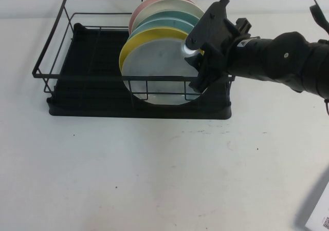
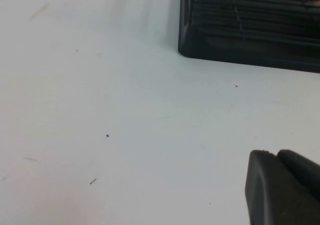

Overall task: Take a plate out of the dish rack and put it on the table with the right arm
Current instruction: Grasp the plate from the shelf

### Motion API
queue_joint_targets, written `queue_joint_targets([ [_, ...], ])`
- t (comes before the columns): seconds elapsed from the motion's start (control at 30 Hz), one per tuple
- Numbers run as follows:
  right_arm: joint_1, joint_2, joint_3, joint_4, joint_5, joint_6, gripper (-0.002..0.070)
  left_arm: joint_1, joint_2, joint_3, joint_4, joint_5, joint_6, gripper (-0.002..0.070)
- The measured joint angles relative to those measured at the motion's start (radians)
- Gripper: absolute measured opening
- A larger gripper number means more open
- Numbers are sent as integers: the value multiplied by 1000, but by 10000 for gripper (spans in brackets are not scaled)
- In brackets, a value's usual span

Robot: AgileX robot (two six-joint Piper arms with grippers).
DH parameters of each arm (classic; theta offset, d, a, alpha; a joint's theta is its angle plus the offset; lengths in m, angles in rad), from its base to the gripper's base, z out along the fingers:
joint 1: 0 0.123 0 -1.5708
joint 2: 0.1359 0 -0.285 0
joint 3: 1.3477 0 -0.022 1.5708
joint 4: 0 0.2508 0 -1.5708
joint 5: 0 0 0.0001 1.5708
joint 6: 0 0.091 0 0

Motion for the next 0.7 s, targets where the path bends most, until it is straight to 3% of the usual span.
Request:
queue_joint_targets([
  [0.7,-12,48,-38,0,-1,-35,279,0,0,0,0,0,0,-4],
])
